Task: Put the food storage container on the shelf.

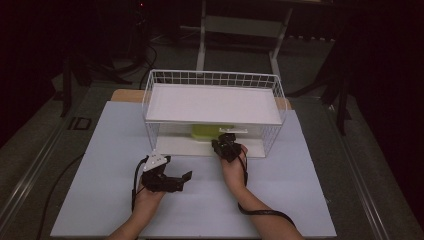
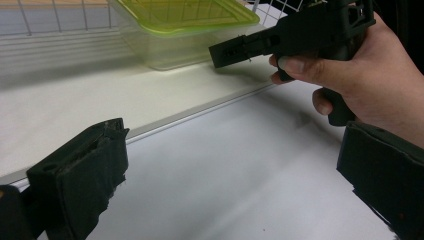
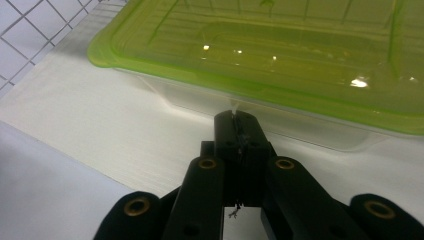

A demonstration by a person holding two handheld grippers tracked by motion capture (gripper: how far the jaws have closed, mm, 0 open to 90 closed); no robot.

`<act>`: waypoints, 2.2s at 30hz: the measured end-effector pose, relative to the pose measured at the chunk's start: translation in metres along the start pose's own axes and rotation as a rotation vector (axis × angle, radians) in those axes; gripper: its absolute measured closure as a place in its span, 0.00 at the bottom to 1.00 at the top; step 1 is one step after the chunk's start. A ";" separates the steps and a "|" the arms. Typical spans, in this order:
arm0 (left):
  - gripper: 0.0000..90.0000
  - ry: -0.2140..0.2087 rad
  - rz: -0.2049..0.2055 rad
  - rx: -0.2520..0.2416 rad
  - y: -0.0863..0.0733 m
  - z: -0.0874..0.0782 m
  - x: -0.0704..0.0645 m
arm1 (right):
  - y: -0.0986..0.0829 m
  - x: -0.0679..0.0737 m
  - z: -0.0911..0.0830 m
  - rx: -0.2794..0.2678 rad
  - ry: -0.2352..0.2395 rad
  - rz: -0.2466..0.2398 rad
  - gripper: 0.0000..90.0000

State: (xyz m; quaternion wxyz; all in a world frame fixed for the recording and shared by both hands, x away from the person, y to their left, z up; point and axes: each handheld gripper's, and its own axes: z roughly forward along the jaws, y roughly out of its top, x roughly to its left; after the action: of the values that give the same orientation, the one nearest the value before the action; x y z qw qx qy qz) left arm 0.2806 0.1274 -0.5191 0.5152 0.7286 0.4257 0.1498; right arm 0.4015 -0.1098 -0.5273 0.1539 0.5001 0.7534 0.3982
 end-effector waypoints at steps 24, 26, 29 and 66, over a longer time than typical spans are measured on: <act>0.01 -0.059 0.094 -0.009 0.014 -0.008 -0.010 | -0.019 0.006 -0.051 -0.054 0.153 -0.046 0.33; 0.01 -0.092 0.098 -0.012 0.014 -0.009 -0.011 | -0.021 0.005 -0.057 -0.068 0.212 -0.048 0.29; 0.01 -0.115 0.108 -0.012 0.015 -0.011 -0.012 | -0.021 0.007 -0.065 -0.080 0.258 -0.094 0.23; 0.01 -0.260 0.129 -0.026 -0.002 -0.062 -0.025 | -0.068 -0.028 -0.170 -0.102 0.308 -0.190 0.21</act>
State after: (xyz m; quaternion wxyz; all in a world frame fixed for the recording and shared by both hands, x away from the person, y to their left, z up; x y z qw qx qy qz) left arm 0.2238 0.1470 -0.4892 0.5648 0.7609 0.3057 0.0926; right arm 0.2640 -0.2233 -0.4751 0.0989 0.3512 0.7907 0.4915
